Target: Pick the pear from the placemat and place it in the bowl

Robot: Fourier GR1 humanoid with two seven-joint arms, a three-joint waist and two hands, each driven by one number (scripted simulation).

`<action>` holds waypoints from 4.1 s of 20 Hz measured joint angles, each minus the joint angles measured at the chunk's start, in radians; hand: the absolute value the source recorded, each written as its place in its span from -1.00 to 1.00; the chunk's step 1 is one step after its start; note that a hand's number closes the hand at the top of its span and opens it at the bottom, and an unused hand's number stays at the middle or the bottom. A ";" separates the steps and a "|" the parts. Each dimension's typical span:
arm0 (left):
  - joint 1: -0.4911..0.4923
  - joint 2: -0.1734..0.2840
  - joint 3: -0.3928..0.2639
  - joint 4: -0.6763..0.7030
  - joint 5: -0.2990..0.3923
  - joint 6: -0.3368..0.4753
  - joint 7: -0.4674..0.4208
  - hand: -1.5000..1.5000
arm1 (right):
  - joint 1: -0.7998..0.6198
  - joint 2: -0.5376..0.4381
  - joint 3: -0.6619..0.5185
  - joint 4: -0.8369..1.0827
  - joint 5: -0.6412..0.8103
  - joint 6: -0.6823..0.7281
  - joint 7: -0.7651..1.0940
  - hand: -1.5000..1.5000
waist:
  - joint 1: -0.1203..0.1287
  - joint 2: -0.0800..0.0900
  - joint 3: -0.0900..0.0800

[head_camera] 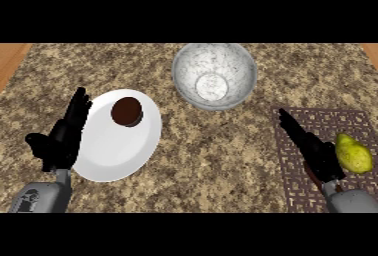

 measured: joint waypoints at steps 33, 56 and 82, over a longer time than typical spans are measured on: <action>-0.050 0.120 0.202 -0.096 0.112 -0.074 0.008 0.00 | 0.360 -0.745 -0.576 -0.557 0.167 0.470 -0.325 -1.00 | -0.034 -0.021 0.002; -0.086 0.071 0.209 -0.084 0.069 -0.099 0.019 0.00 | 0.190 -0.616 -0.396 -0.363 0.648 0.631 -0.378 -1.00 | -0.008 -0.014 0.004; -0.109 0.045 0.255 -0.073 0.038 -0.137 0.033 0.00 | -0.031 -0.365 -0.264 0.059 1.034 0.447 -0.590 -1.00 | -0.011 -0.015 0.004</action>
